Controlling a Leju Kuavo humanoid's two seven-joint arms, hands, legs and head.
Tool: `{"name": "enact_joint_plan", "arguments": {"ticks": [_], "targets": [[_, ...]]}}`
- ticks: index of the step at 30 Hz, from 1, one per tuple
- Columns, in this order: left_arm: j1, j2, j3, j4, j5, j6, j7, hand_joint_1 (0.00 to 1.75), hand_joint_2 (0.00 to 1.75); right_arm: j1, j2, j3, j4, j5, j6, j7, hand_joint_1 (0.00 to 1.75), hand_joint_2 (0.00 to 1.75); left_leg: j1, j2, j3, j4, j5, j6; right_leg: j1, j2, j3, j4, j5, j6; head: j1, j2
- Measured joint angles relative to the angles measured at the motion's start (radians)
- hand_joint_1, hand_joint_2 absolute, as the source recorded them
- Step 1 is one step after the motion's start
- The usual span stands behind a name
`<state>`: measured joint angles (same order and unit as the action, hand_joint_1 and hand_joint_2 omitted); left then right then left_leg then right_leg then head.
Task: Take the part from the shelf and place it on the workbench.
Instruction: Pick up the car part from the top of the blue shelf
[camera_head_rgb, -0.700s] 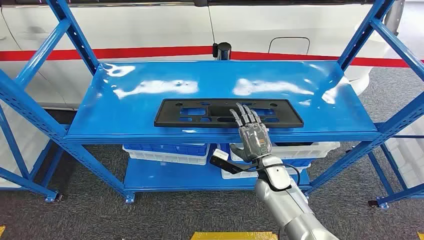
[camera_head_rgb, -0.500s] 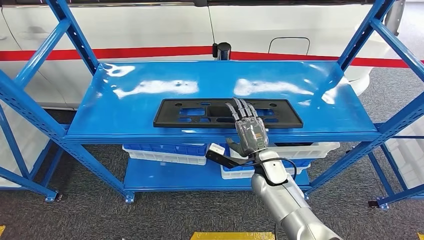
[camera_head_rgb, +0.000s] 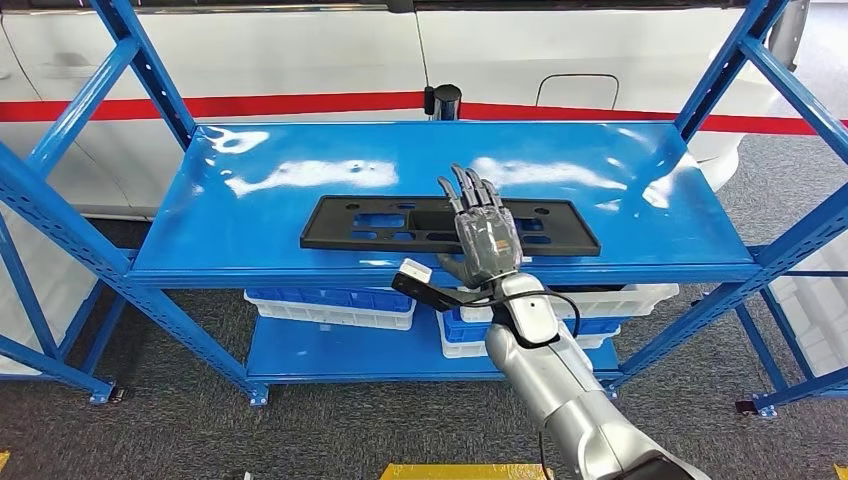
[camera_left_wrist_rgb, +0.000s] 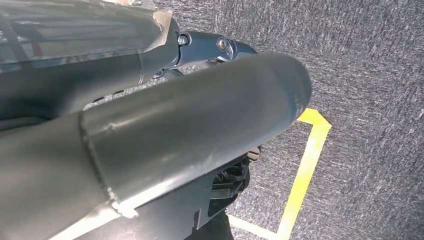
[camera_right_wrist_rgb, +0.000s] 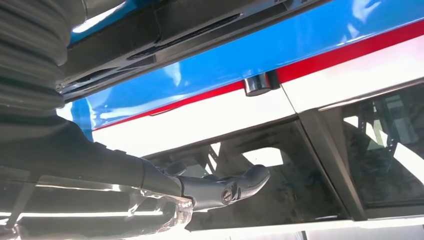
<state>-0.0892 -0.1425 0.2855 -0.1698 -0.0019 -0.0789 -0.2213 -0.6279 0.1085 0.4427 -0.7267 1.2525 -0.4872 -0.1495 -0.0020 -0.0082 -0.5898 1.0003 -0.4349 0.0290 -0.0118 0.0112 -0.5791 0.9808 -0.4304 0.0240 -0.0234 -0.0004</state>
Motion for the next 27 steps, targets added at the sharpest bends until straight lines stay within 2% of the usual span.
{"name": "enact_joint_plan", "arguments": {"ticks": [8,14,18,20,24,25,27], "targets": [[-0.001,0.003,-0.002,0.0,-0.001,-0.007,0.003,0.0,0.0,-0.044,0.024,0.012,0.064,0.024,-0.002,0.029,0.0,1.75,0.0,0.0,0.0,0.0,0.0,0.0,0.0,0.0,0.0,0.0,0.0,0.0,0.0,0.0],[-0.011,0.018,-0.009,0.0,-0.013,-0.046,0.045,0.0,0.0,-0.084,0.042,0.014,0.151,0.034,-0.008,0.069,0.0,1.75,0.0,0.0,0.0,0.0,0.0,0.0,0.0,0.0,0.0,0.0,0.0,0.0,0.0,0.0],[-0.017,0.019,-0.011,0.0,-0.019,-0.049,0.034,0.0,0.0,-0.096,0.043,0.014,0.198,0.046,-0.014,0.089,0.0,1.75,0.0,0.0,0.0,0.0,0.0,0.0,0.0,0.0,0.0,0.0,0.0,0.0,0.0,0.0],[-0.018,-0.005,-0.014,0.0,-0.025,-0.032,0.003,0.0,0.0,-0.099,0.044,0.014,0.216,0.054,-0.016,0.103,0.0,1.75,-0.001,0.0,0.0,0.0,0.0,0.0,0.0,0.0,0.0,0.0,0.0,0.0,0.0,0.0],[-0.014,-0.09,-0.03,0.0,-0.041,0.033,-0.058,0.0,0.0,-0.106,0.052,0.013,0.245,0.068,-0.025,0.119,0.0,1.75,-0.003,0.0,-0.001,0.0,0.001,0.001,0.0,0.0,0.001,0.0,0.0,0.0,0.0,0.0],[-0.012,-0.103,-0.033,0.0,-0.045,0.037,-0.069,0.0,0.0,-0.107,0.054,0.013,0.249,0.069,-0.029,0.12,0.38,1.75,-0.003,0.0,-0.001,0.0,0.001,0.001,0.0,0.0,0.001,0.0,0.0,0.0,0.0,0.0],[-0.007,-0.116,-0.039,0.0,-0.051,0.038,-0.084,0.0,0.0,-0.111,0.056,0.011,0.257,0.069,-0.038,0.121,1.25,1.75,-0.004,0.0,-0.001,0.0,0.001,0.001,0.0,0.001,0.001,0.0,0.0,0.0,0.0,0.0]]}}
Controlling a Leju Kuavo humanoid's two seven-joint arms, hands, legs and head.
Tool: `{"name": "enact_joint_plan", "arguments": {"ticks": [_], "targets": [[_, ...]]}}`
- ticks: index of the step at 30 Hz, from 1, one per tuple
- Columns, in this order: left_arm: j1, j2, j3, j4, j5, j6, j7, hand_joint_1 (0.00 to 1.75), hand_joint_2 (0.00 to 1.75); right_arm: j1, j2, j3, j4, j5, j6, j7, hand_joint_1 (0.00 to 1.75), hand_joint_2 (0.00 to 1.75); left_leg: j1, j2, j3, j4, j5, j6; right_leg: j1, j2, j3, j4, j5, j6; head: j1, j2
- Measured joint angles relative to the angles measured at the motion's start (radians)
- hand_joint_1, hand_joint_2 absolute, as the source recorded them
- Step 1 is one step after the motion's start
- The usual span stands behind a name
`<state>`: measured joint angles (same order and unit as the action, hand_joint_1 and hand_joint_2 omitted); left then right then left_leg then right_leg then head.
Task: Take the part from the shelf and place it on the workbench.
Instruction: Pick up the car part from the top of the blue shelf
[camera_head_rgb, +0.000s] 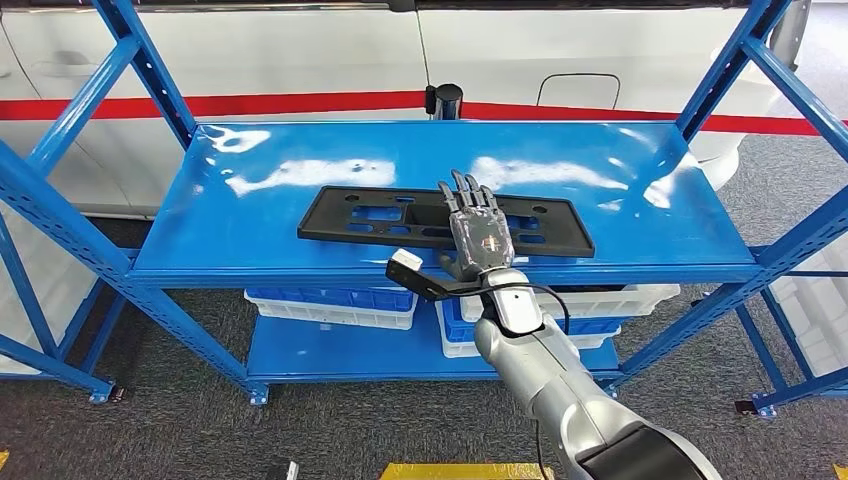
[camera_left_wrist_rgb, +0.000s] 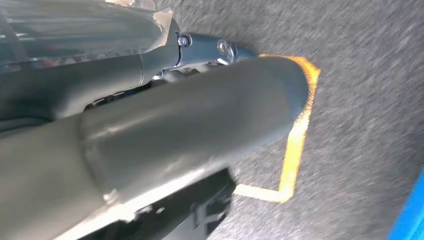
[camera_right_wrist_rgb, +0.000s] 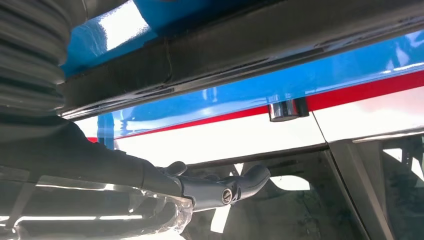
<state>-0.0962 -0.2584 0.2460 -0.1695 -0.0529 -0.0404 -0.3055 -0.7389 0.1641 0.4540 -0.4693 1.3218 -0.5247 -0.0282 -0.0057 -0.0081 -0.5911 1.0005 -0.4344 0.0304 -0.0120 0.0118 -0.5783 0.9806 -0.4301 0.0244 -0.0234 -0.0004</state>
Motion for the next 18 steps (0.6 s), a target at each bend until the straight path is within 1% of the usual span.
{"name": "enact_joint_plan", "arguments": {"ticks": [1,2,6,13,18], "targets": [[0.003,-0.002,-0.003,0.0,-0.003,-0.001,-0.004,0.0,0.0,-0.001,0.001,-0.001,0.003,0.0,-0.006,0.0,1.69,1.75,0.0,0.0,0.0,0.0,0.0,0.0,0.0,0.0,0.0,0.0,0.0,0.0,0.0,0.0],[0.007,-0.002,-0.005,0.0,-0.007,-0.003,-0.007,0.0,0.0,-0.002,0.001,-0.003,0.006,-0.001,-0.013,-0.002,1.75,1.75,-0.001,0.0,0.0,0.0,0.0,0.0,0.0,0.0,0.0,0.0,0.0,0.0,0.0,0.0],[0.012,-0.004,-0.016,0.0,-0.02,-0.021,0.008,0.0,0.0,-0.004,0.004,-0.016,0.014,-0.01,-0.038,-0.02,1.75,1.75,0.0,-0.001,0.0,0.0,0.0,0.0,0.0,0.0,-0.001,0.0,0.0,0.0,0.0,0.0],[0.007,-0.005,-0.032,0.0,-0.035,-0.031,0.049,0.0,0.0,-0.004,0.006,-0.029,0.025,-0.013,-0.048,-0.034,1.75,1.75,0.0,0.0,0.0,0.0,0.0,0.0,0.0,0.0,-0.001,0.0,0.0,0.0,0.0,0.0],[0.005,-0.005,-0.041,0.0,-0.042,-0.032,0.059,0.0,0.0,-0.004,0.012,-0.039,0.028,-0.015,-0.054,-0.044,1.75,1.75,0.0,0.0,0.0,0.0,0.0,0.0,0.0,0.0,-0.001,0.0,0.0,0.0,0.0,0.0]]}}
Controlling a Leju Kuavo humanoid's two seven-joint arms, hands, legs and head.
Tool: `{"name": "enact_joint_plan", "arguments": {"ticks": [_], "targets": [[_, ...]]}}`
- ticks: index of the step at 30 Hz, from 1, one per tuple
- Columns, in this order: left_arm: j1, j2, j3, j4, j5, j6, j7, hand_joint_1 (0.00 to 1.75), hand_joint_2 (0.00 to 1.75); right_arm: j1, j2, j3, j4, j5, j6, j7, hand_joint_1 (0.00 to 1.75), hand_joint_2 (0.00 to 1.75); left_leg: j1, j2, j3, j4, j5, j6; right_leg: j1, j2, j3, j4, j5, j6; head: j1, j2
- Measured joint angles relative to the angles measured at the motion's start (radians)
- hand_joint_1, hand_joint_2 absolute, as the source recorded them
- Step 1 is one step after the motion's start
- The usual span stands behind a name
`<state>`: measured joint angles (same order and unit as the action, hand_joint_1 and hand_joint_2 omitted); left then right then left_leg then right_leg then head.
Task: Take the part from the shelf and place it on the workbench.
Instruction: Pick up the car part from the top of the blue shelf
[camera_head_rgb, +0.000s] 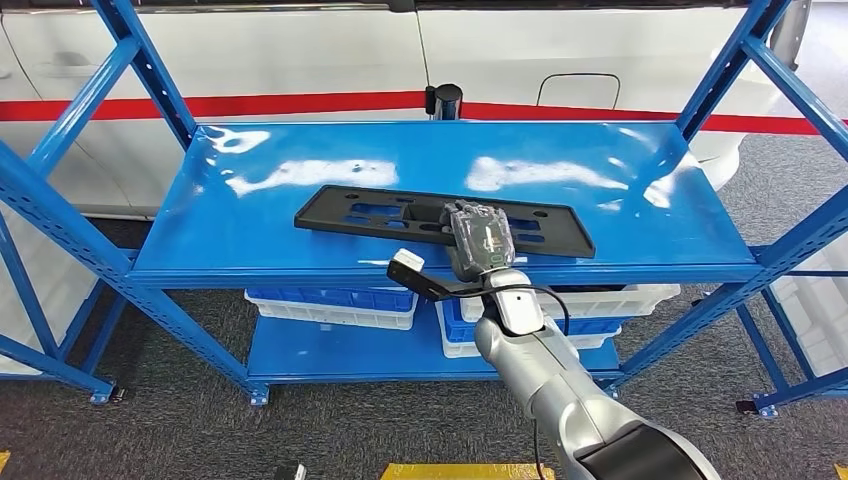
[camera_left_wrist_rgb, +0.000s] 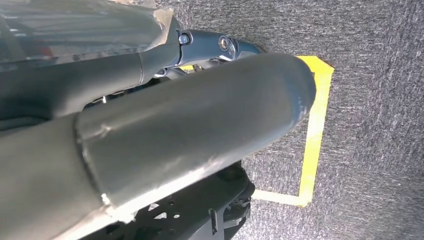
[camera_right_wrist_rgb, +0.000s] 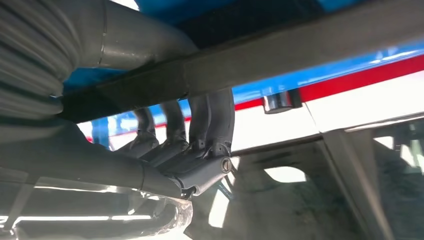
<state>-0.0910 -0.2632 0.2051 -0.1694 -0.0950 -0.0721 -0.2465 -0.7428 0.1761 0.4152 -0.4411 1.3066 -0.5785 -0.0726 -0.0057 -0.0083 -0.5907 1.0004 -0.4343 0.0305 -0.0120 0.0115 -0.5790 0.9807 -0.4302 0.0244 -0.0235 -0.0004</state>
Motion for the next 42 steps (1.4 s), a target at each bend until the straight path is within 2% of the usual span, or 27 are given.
{"name": "enact_joint_plan", "arguments": {"ticks": [14,25,31,35,39,42], "targets": [[0.008,-0.001,-0.021,0.0,-0.029,0.018,-0.028,0.0,0.0,0.001,0.003,-0.011,0.001,-0.012,-0.017,-0.04,1.75,1.75,0.0,0.0,0.0,0.0,0.0,0.0,0.0,0.0,0.0,0.0,0.0,0.0,0.0,0.0],[0.008,-0.004,-0.057,0.0,-0.072,0.035,0.052,0.0,0.0,0.005,0.004,-0.011,0.002,-0.03,-0.033,-0.076,1.75,1.75,0.0,0.0,0.001,0.0,0.0,0.0,0.0,0.0,0.001,0.0,0.0,0.0,0.0,0.0],[-0.005,-0.005,-0.092,-0.001,-0.127,0.054,0.138,0.0,0.0,-0.008,0.023,-0.011,0.002,-0.067,-0.07,-0.095,1.75,1.75,0.0,0.0,0.001,0.0,0.0,0.0,0.0,0.0,0.001,0.0,0.0,0.0,0.0,0.0],[-0.009,-0.005,-0.108,-0.001,-0.14,0.057,0.162,0.0,0.0,-0.015,0.034,-0.012,0.002,-0.077,-0.075,-0.105,1.75,1.75,0.0,0.0,0.001,0.0,0.0,0.0,0.0,0.0,0.002,0.0,0.0,0.0,0.0,0.0],[-0.014,-0.003,-0.127,-0.001,-0.173,0.146,0.132,0.0,0.0,-0.019,0.048,-0.014,-0.013,-0.094,-0.087,-0.136,1.75,1.75,0.0,0.001,0.001,0.0,0.0,0.0,0.0,0.0,0.001,0.0,0.0,0.0,0.0,0.0],[-0.019,0.006,-0.139,-0.001,-0.17,0.18,0.165,0.0,0.0,-0.012,0.055,-0.018,-0.063,-0.061,-0.088,-0.126,1.75,1.75,0.0,0.001,0.002,0.0,0.0,0.0,0.0,0.0,-0.001,0.0,0.0,0.0,0.0,0.0]]}}
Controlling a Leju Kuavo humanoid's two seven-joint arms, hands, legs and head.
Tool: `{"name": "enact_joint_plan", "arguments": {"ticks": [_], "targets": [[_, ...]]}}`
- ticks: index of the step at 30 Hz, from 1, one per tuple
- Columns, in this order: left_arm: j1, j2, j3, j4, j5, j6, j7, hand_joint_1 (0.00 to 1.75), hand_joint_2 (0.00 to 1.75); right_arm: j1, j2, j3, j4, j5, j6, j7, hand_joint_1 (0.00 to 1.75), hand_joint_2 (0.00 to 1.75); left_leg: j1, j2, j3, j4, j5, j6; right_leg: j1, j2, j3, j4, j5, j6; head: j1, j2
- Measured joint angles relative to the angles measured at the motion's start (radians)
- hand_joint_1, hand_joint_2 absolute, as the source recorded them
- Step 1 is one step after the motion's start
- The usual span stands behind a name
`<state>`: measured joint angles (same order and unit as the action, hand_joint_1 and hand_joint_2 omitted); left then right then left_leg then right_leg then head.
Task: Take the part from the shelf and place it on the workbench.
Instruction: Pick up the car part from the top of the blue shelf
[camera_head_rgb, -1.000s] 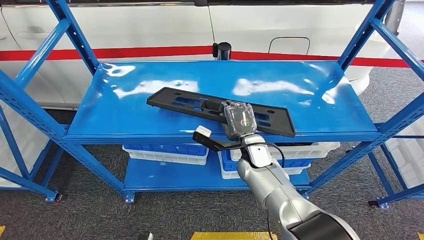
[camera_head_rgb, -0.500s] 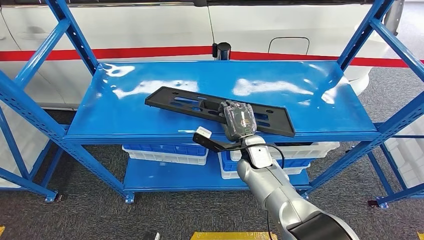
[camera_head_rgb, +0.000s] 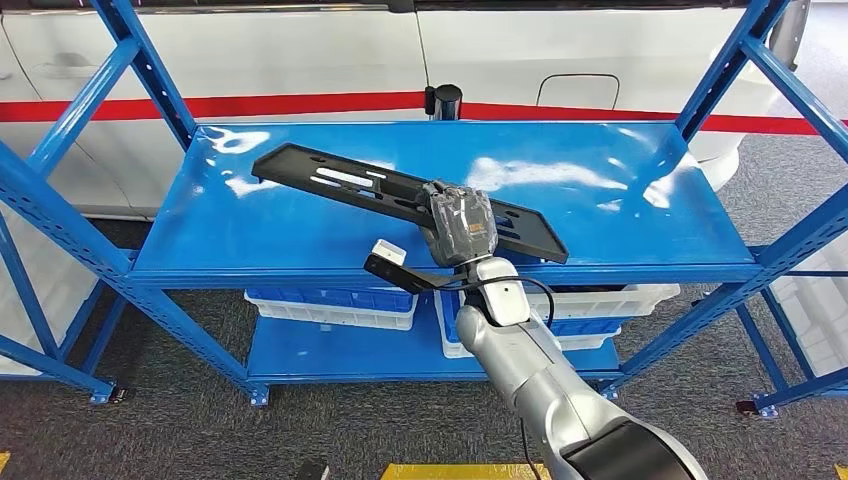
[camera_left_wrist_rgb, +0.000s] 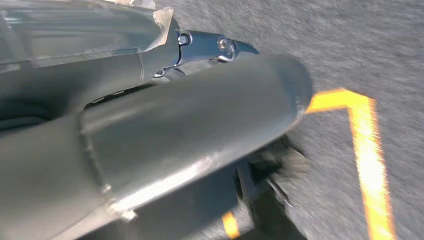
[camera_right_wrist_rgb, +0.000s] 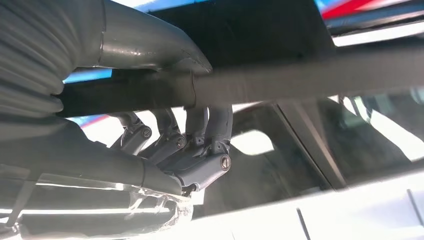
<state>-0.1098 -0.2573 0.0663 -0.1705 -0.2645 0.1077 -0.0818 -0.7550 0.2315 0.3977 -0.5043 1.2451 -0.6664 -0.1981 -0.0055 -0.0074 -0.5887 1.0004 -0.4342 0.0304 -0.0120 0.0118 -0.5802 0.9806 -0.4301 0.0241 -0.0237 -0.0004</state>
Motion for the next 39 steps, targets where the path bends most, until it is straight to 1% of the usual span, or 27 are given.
{"name": "enact_joint_plan", "arguments": {"ticks": [1,2,3,4,5,7,10,13,17,23,27,34,39], "targets": [[0.004,0.007,0.005,0.0,0.032,-0.029,-0.004,0.0,0.0,0.017,-0.01,-0.002,-0.036,0.042,0.0,0.038,1.75,1.75,0.0,-0.002,0.001,0.0,0.0,0.0,0.0,-0.001,-0.001,0.0,-0.001,0.001,0.0,0.0],[0.011,0.018,0.015,0.0,0.073,-0.077,-0.03,0.0,0.0,0.045,-0.031,-0.008,-0.085,0.086,0.002,0.082,1.75,1.75,0.001,-0.005,0.002,0.0,-0.001,0.0,0.0,-0.003,-0.002,-0.001,-0.003,0.002,0.0,0.0],[0.02,0.032,0.029,0.0,0.113,-0.14,-0.071,0.0,0.0,0.082,-0.058,-0.02,-0.144,0.124,0.006,0.119,1.75,1.75,0.001,-0.01,0.003,0.0,-0.001,0.0,0.0,-0.008,-0.001,-0.001,-0.006,0.004,0.0,0.0],[0.03,0.048,0.042,0.0,0.141,-0.203,-0.109,0.0,0.0,0.123,-0.086,-0.038,-0.207,0.15,0.015,0.137,1.75,1.75,0.001,-0.016,0.002,0.0,-0.002,0.0,0.0,-0.013,0.002,-0.001,-0.008,0.005,0.001,0.0],[0.04,0.063,0.054,0.0,0.157,-0.249,-0.131,0.0,0.0,0.16,-0.109,-0.062,-0.265,0.159,0.029,0.134,1.75,1.75,0.001,-0.019,0.001,0.0,-0.002,0.0,0.0,-0.017,0.006,-0.001,-0.009,0.007,0.001,0.0],[0.057,0.083,0.071,0.0,0.167,-0.286,-0.147,0.0,0.0,0.218,-0.134,-0.108,-0.358,0.177,0.058,0.117,1.75,1.75,-0.001,-0.016,-0.001,0.0,-0.002,0.001,0.0,-0.014,0.009,0.0,-0.008,0.007,0.002,0.0],[0.064,0.097,0.088,0.0,0.17,-0.291,-0.15,0.0,0.0,0.268,-0.147,-0.141,-0.454,0.201,0.078,0.114,1.75,1.75,-0.002,-0.007,-0.001,0.0,-0.002,0.001,-0.001,-0.007,0.006,0.0,-0.006,0.008,0.001,0.0],[0.063,0.103,0.096,0.0,0.17,-0.29,-0.15,0.0,0.0,0.288,-0.152,-0.157,-0.503,0.211,0.084,0.117,1.75,1.75,-0.002,-0.008,-0.001,0.0,-0.003,0.001,-0.001,-0.007,0.005,0.0,-0.007,0.008,0.001,0.0],[0.064,0.107,0.103,0.0,0.175,-0.29,-0.152,0.0,0.0,0.298,-0.155,-0.165,-0.535,0.211,0.084,0.113,1.75,1.75,-0.002,-0.008,-0.001,0.0,-0.003,0.001,-0.001,-0.007,0.005,0.0,-0.007,0.008,0.001,0.0],[0.064,0.11,0.122,0.0,0.191,-0.295,-0.159,0.0,0.0,0.31,-0.156,-0.167,-0.562,0.198,0.085,0.083,1.75,1.75,-0.002,-0.008,0.0,0.0,-0.002,0.001,-0.001,-0.007,0.005,0.0,-0.007,0.008,0.001,0.0],[0.065,0.113,0.13,0.0,0.192,-0.295,-0.159,0.0,0.0,0.333,-0.156,-0.167,-0.601,0.176,0.086,0.066,1.75,1.75,-0.001,-0.008,0.0,0.0,-0.002,0.001,-0.001,-0.007,0.005,0.0,-0.007,0.008,0.001,0.0],[0.069,0.116,0.144,0.0,0.194,-0.286,-0.155,0.0,0.0,0.4,-0.169,-0.167,-0.728,0.116,0.093,0.036,1.75,1.75,-0.002,-0.008,-0.001,0.0,-0.003,0.001,-0.001,-0.007,0.005,0.0,-0.007,0.008,0.001,0.0],[0.067,0.116,0.158,0.0,0.209,-0.276,-0.162,0.0,0.0,0.423,-0.17,-0.163,-0.802,0.066,0.108,0.001,1.75,1.75,-0.002,-0.008,-0.001,0.0,-0.003,0.001,-0.001,-0.007,0.005,0.0,-0.007,0.008,0.001,0.0]]}}
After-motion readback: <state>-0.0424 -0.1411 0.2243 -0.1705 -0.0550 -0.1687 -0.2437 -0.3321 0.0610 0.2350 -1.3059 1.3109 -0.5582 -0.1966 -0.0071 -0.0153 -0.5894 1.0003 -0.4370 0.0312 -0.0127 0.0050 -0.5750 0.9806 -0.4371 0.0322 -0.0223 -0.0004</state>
